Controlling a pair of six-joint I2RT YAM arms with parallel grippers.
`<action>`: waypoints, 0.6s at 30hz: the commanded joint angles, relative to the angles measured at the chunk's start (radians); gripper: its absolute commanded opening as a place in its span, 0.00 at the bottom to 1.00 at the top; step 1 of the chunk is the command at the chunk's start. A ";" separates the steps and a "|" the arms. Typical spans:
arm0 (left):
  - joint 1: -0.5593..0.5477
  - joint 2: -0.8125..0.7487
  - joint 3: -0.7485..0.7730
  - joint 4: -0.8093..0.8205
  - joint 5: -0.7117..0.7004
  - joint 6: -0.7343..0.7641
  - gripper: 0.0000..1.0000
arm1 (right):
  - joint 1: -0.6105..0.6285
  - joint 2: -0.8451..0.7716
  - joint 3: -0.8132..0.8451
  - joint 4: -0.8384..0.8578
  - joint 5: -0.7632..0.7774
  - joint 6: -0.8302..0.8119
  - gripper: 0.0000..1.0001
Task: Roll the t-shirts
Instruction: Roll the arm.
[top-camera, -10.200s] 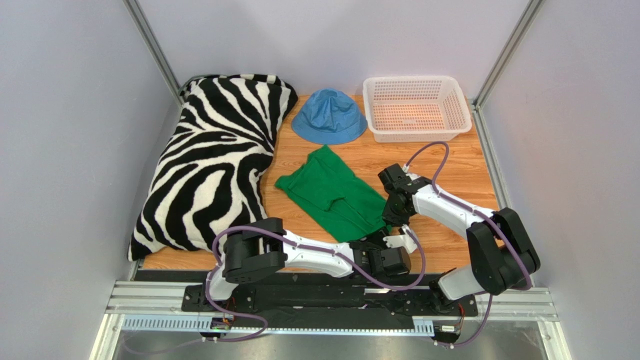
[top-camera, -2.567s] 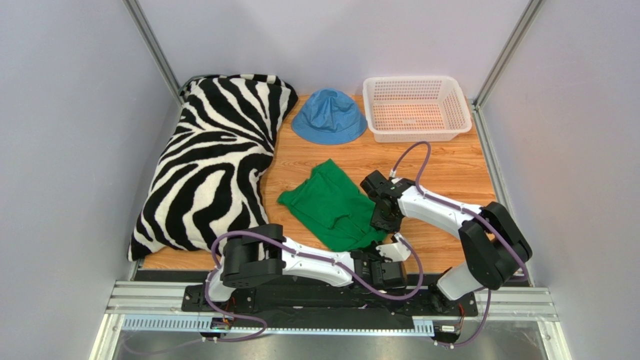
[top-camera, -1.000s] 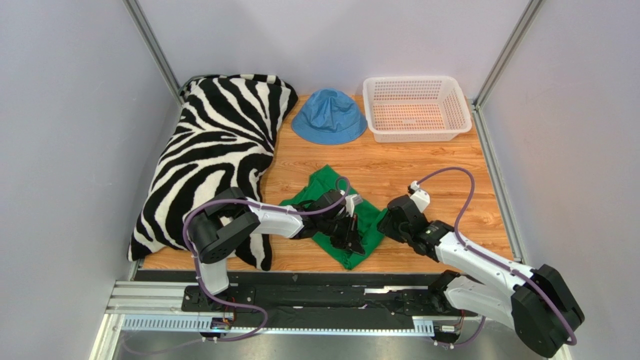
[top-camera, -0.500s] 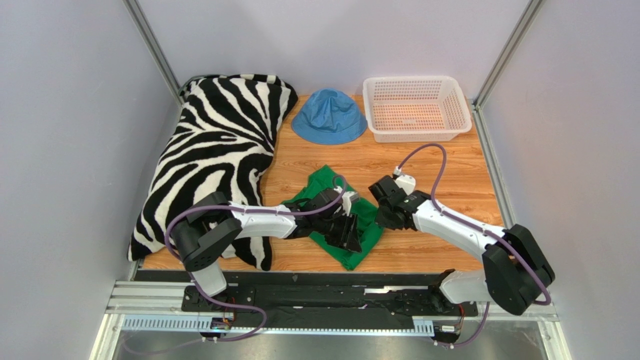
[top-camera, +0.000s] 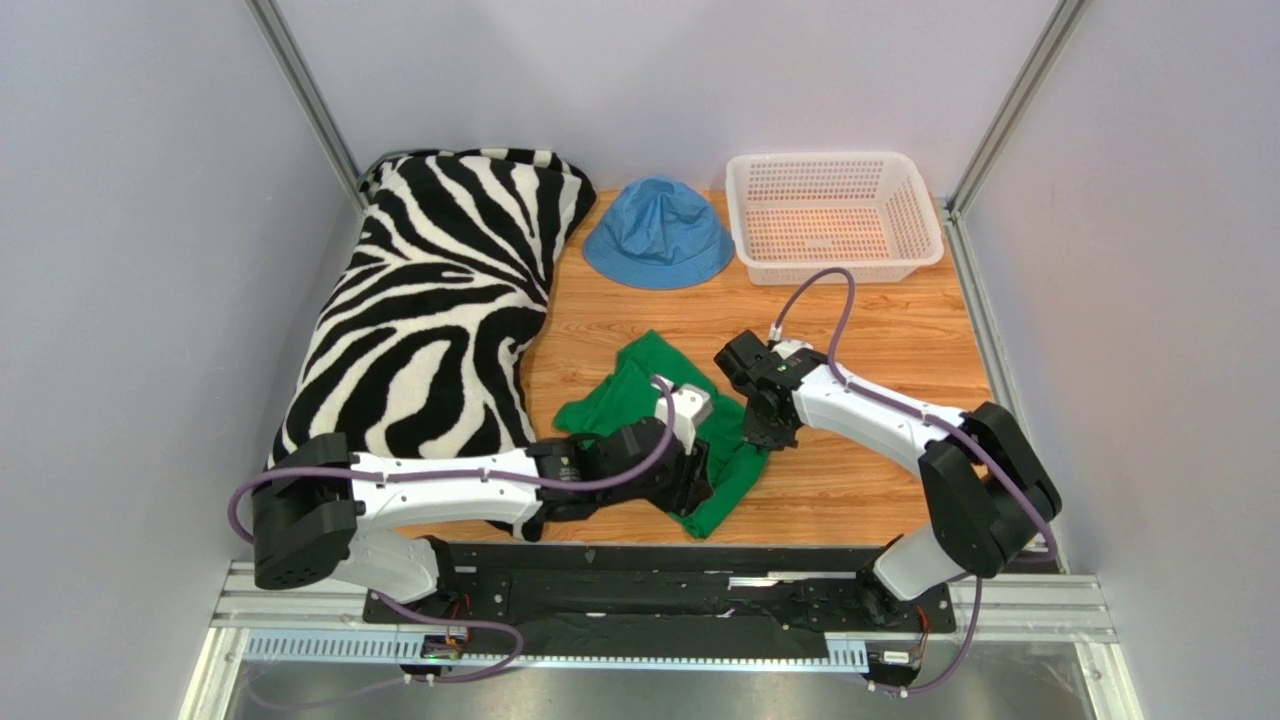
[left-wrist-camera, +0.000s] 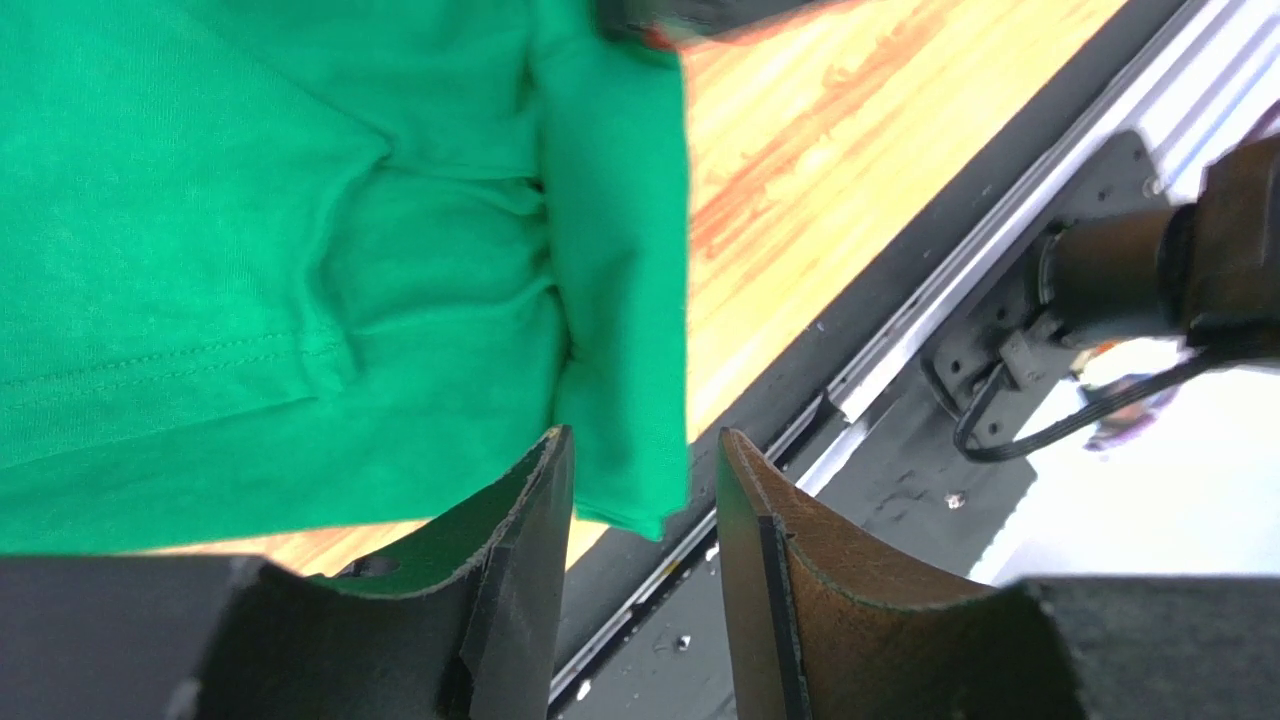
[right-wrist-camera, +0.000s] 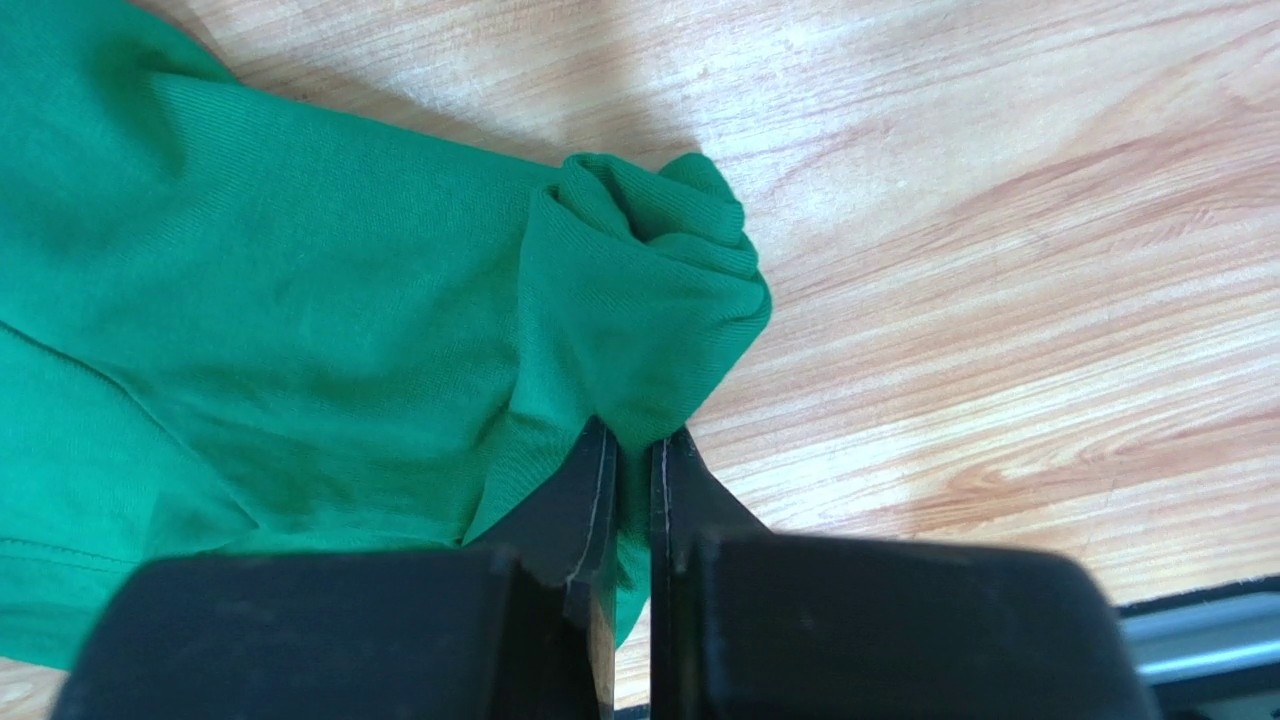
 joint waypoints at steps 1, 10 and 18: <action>-0.143 0.026 0.110 -0.116 -0.368 0.119 0.48 | 0.004 0.056 0.069 -0.070 -0.016 -0.006 0.00; -0.322 0.336 0.370 -0.264 -0.737 0.215 0.59 | 0.012 0.129 0.132 -0.126 -0.035 -0.011 0.00; -0.380 0.491 0.465 -0.278 -0.797 0.303 0.60 | 0.014 0.137 0.128 -0.123 -0.048 -0.005 0.00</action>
